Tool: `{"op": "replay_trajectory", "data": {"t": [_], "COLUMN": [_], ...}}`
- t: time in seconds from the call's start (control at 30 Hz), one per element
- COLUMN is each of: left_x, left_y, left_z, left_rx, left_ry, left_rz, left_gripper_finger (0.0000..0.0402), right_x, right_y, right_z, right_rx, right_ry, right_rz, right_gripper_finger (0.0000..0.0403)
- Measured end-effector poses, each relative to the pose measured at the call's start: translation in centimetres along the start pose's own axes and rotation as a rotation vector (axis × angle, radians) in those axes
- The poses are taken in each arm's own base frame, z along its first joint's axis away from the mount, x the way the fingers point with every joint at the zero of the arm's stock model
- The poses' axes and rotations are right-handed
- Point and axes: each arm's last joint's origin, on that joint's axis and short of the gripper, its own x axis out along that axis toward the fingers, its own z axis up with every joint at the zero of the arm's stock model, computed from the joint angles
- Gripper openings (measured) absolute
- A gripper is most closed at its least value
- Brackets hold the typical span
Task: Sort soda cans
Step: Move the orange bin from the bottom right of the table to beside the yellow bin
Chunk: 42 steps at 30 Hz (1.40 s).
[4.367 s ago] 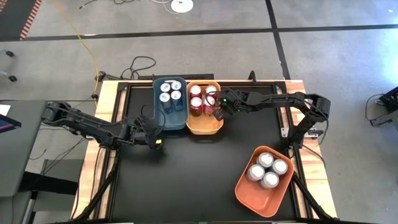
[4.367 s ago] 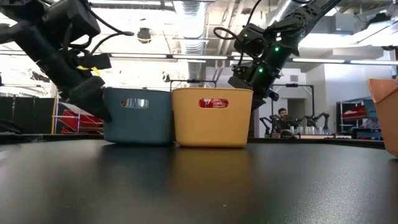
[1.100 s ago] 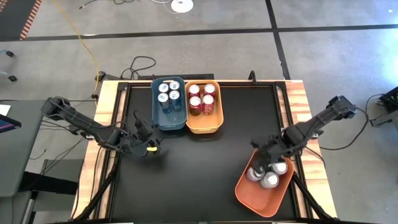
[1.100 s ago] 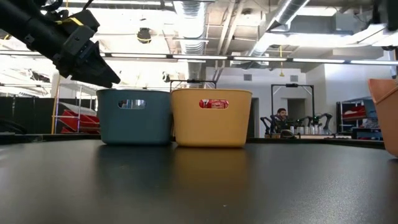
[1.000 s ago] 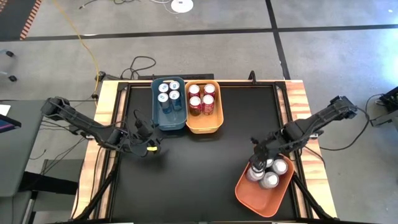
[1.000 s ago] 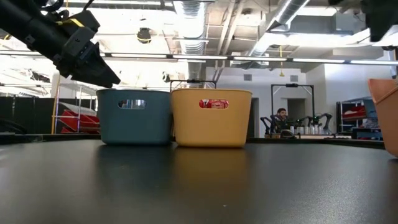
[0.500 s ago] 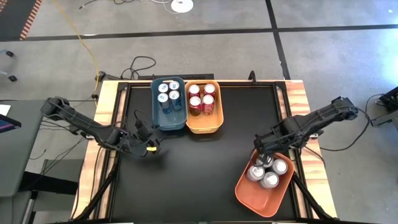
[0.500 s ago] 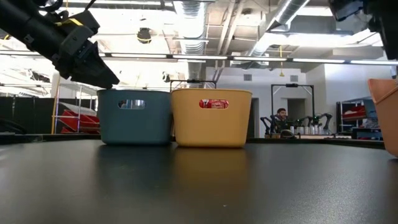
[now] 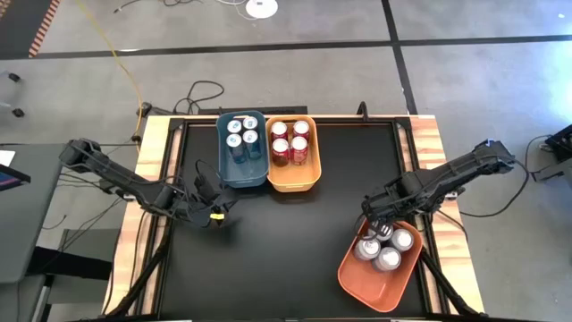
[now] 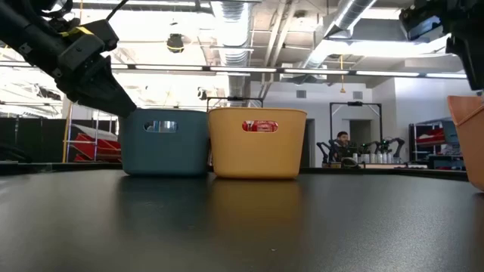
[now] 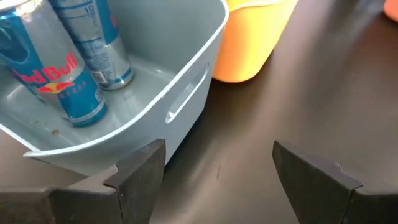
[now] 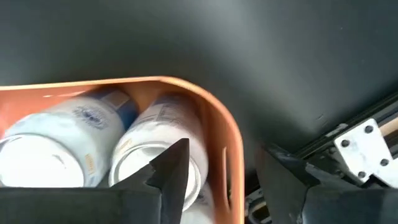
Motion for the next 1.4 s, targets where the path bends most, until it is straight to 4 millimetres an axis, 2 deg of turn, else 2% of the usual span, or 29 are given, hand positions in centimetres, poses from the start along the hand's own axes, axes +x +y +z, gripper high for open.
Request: {"op": "replay_trajectory", "data": {"t": [0.17,0.37,0.57,0.73,1.1,1.4], "left_x": [0.0,0.0,0.0,-0.2,-0.5,-0.5], "left_y": [0.0,0.0,-0.4,-0.9,-1.4,-1.4], "left_z": [0.0,0.0,0.5,0.9,1.2,1.2], "left_rx": [0.001,0.004,0.054,0.078,0.102,0.102], "left_ry": [0.0,-0.003,-0.039,-0.069,-0.1,-0.1], "left_rz": [0.001,-0.001,-0.028,-0.088,-0.133,-0.132], "left_gripper_finger": [0.0291,0.0291,0.029,0.029,0.029,0.029], "right_x": [0.5,2.0,2.1,2.1,2.2,2.2], "right_y": [-0.2,-0.1,-0.3,-0.7,-2.3,-4.8], "right_z": [0.0,0.1,0.5,1.6,4.9,8.1], "right_rx": [0.006,0.012,0.009,-0.014,-0.058,-0.136], "right_ry": [0.011,0.009,0.009,-0.012,-0.141,-0.276], "right_rz": [-0.016,-0.002,-0.005,0.037,0.052,0.025], "right_gripper_finger": [0.0164,0.0109,0.0055,0.0009,0.0004,0.0003]}}
